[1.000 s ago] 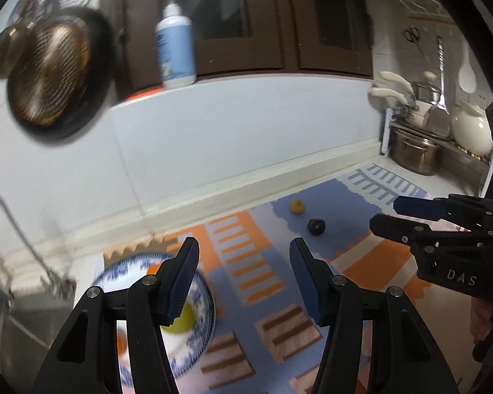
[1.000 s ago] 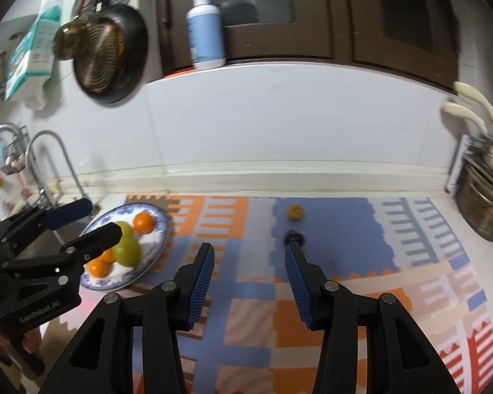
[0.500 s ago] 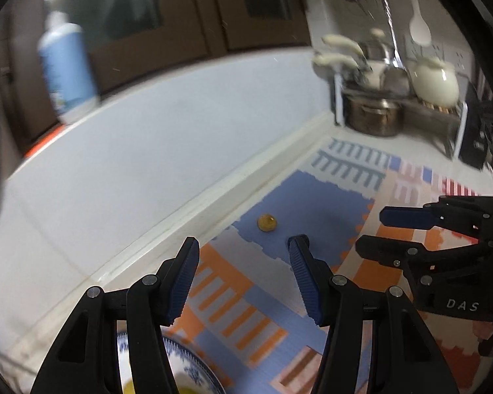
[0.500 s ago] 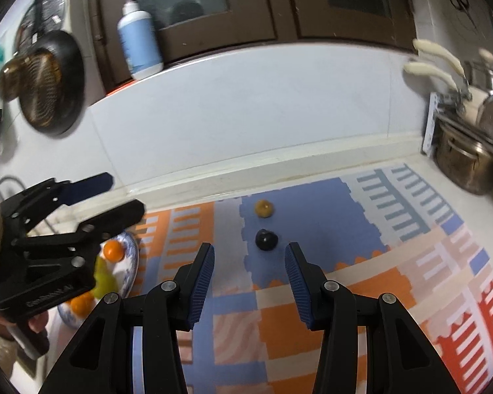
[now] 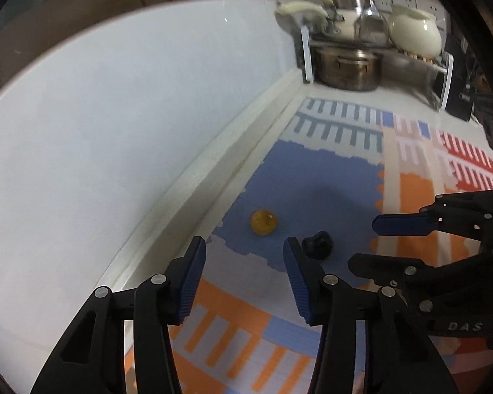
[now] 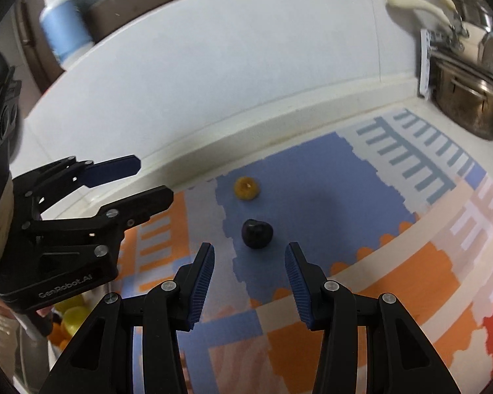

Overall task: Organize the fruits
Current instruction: 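Move both tools toward the small yellow-brown fruit and the dark plum, then grasp the small yellow-brown fruit with left gripper while right gripper grasps the dark plum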

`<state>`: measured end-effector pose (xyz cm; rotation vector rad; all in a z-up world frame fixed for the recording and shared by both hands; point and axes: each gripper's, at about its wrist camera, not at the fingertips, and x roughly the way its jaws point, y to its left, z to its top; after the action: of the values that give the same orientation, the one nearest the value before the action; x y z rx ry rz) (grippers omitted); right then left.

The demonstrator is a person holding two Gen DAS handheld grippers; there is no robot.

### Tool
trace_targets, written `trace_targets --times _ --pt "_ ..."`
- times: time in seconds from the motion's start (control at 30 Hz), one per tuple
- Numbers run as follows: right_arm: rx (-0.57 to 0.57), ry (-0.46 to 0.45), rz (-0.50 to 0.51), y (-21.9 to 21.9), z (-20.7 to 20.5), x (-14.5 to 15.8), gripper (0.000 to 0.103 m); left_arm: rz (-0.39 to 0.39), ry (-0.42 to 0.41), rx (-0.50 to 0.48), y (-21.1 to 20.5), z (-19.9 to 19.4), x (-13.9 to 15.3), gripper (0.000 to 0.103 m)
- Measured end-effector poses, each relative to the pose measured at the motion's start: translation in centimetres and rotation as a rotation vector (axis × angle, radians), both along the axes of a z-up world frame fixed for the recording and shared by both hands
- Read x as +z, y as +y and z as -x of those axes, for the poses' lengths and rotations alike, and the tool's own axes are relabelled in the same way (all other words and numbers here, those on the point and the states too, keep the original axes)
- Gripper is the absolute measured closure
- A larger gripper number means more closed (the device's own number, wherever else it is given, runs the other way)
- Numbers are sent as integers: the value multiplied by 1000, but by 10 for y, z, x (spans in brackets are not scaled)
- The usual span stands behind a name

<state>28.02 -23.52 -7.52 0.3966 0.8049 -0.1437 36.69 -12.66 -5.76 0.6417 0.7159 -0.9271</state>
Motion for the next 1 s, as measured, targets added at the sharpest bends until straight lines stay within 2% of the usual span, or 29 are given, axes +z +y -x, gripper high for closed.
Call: trace_targets --times 0.03,0.2,0.23,0.5,0.63,0.8,0.87,1.0 --pt "-6 5 -3 0 -4 -3 57 -10 19 -9 -3 -6 -6 61" --pt "-35 26 -11 -2 -19 -14 57 -55 75 -60 -18 -25 -28 63" --pt "-40 30 -15 -2 -21 -17 57 -57 89 -71 -21 -28 -31 66" --pt "-59 56 -4 -2 -36 -31 57 -81 158 -146 -41 -41 -53 72" --pt "-68 62 4 -4 -39 -36 58 -83 172 -166 -48 -42 -59 74" --pt "-55 58 -11 -7 -44 -40 65 -68 172 -172 -55 -45 -60 75" --pt "-47 50 -17 -6 -43 -39 72 -64 171 -172 -57 -46 -60 75" --pt "-87 41 0 -12 -37 -36 72 -69 150 -173 -61 -44 -60 75"
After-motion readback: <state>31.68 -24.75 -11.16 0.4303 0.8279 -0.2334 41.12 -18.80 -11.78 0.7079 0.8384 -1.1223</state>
